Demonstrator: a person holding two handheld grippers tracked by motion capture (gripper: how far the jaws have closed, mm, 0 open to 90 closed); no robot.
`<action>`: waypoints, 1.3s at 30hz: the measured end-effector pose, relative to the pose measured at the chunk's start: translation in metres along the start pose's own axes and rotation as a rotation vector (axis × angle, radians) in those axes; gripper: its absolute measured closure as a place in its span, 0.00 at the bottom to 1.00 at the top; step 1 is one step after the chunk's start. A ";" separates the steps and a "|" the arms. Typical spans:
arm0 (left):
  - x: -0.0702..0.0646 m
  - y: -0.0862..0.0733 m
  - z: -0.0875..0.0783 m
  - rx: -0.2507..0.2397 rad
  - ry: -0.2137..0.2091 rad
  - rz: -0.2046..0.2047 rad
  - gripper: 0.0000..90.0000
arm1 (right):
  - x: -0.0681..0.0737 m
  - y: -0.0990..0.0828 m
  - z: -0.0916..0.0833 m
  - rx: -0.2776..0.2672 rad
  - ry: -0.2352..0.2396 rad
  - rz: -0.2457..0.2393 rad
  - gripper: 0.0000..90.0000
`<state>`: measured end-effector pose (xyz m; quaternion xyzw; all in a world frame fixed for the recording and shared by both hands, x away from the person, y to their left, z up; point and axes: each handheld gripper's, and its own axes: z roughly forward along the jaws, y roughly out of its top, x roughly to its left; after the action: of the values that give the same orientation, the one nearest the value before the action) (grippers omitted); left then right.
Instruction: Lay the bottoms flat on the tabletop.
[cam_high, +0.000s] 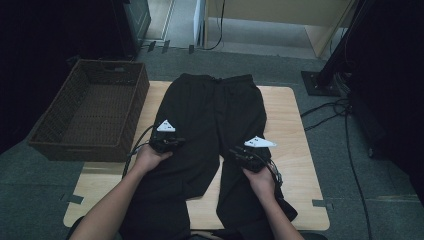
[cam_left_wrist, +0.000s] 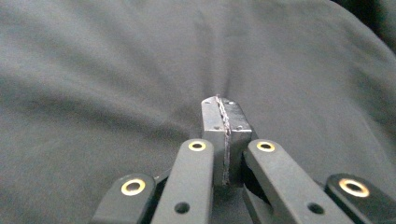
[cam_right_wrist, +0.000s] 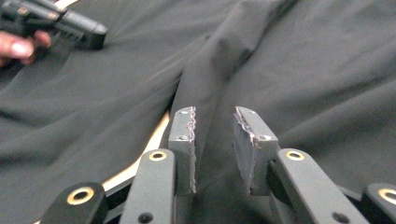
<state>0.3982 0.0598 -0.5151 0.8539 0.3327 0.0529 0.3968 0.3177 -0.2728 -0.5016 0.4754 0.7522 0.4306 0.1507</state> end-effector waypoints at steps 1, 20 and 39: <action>0.000 0.000 0.000 0.000 0.000 0.000 1.00 | 0.000 0.000 0.000 0.000 0.000 0.000 0.77; -0.003 -0.003 -0.014 -0.027 -0.003 -0.037 0.72 | -0.039 0.042 0.046 0.014 -0.064 0.031 0.62; 0.006 -0.001 -0.029 -0.071 -0.032 -0.035 0.49 | -0.004 0.074 0.095 -0.030 -0.041 -0.040 0.46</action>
<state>0.3921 0.0822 -0.4975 0.8340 0.3392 0.0440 0.4330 0.4235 -0.2153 -0.4996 0.4667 0.7518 0.4288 0.1819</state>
